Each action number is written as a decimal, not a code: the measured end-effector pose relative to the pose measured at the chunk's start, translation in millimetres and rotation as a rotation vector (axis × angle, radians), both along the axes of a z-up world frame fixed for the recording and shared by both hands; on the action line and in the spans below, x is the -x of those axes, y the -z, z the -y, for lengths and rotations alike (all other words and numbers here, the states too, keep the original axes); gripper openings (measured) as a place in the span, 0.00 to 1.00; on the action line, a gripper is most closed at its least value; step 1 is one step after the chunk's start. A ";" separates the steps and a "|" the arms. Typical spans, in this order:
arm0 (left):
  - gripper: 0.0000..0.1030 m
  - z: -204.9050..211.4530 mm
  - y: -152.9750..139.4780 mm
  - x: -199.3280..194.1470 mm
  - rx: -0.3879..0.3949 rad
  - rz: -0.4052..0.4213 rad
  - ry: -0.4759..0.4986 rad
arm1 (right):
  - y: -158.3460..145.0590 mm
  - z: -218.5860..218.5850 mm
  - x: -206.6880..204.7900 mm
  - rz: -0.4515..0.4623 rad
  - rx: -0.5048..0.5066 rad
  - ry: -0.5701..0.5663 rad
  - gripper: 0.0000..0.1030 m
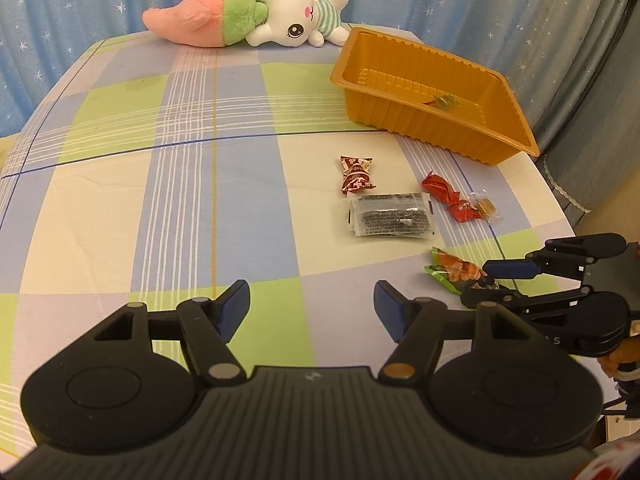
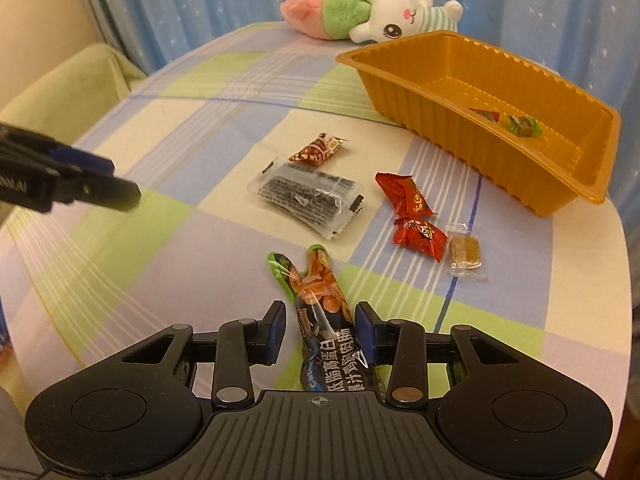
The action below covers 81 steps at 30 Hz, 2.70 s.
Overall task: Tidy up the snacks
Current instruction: 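Lower the right tool onto the green-and-black sausage snack and close on it, then lift the sausage snack with the right tool while the left tool grasps the red-and-white wrapped candy, then carry both snacks over the orange tray and open both tools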
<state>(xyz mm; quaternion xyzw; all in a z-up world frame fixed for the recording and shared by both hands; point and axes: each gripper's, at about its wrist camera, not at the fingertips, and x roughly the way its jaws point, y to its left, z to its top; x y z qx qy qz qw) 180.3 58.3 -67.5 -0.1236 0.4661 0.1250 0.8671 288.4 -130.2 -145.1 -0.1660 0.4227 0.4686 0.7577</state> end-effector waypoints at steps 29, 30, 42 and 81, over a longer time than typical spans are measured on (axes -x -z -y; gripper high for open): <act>0.63 4.5 16.6 -47.2 -0.006 0.030 0.134 | -27.3 64.5 -9.3 0.011 -0.095 0.377 0.28; 0.63 4.1 17.3 -52.6 -0.009 0.033 0.146 | -29.0 70.2 -11.7 0.011 -0.098 0.402 0.28; 0.47 -2.5 35.4 -126.0 -0.043 0.042 0.258 | -43.5 117.8 -31.5 0.019 -0.117 0.599 0.28; 0.18 -15.2 38.7 -149.1 -0.079 0.010 0.293 | -60.3 120.9 -53.4 0.016 -0.161 0.630 0.28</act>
